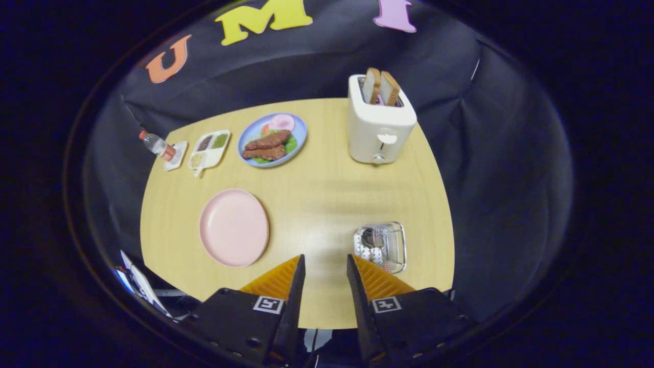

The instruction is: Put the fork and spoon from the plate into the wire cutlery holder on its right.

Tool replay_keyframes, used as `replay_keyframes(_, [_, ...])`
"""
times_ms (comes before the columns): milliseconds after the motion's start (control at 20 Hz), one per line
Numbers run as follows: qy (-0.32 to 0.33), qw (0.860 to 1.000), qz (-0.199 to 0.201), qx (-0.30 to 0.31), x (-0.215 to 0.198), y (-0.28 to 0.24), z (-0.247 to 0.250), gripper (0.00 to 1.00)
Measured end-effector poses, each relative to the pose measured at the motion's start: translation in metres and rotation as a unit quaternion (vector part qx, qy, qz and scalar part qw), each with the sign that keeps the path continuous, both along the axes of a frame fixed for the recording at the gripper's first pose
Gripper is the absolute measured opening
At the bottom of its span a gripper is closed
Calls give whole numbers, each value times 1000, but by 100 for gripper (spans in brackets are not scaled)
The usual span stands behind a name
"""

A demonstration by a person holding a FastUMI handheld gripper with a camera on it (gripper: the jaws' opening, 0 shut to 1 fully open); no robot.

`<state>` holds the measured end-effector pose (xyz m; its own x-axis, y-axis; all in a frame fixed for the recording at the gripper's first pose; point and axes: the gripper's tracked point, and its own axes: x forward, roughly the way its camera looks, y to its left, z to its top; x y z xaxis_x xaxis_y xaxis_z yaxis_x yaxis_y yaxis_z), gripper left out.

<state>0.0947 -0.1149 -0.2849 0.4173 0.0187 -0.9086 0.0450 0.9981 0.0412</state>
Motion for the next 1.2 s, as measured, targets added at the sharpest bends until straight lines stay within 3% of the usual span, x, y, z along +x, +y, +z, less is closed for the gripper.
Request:
replay_keyframes(50, [-25,1000,5,-1,-4,13,8,57])
replay_keyframes(300, [-166,986,29,-3,-11,82,60,73])
replay_keyframes(450, [-243,969,49,-11,-17,111,89,85])
replay_keyframes(650, [-353,935,22,-11,-23,128,135,96])
replay_keyframes(800, [-442,897,-4,-6,-36,129,185,96])
replay_keyframes(950, [-496,867,-13,-49,-51,126,213,97])
replay_keyframes(1200, [-513,857,10,-52,-66,145,223,95])
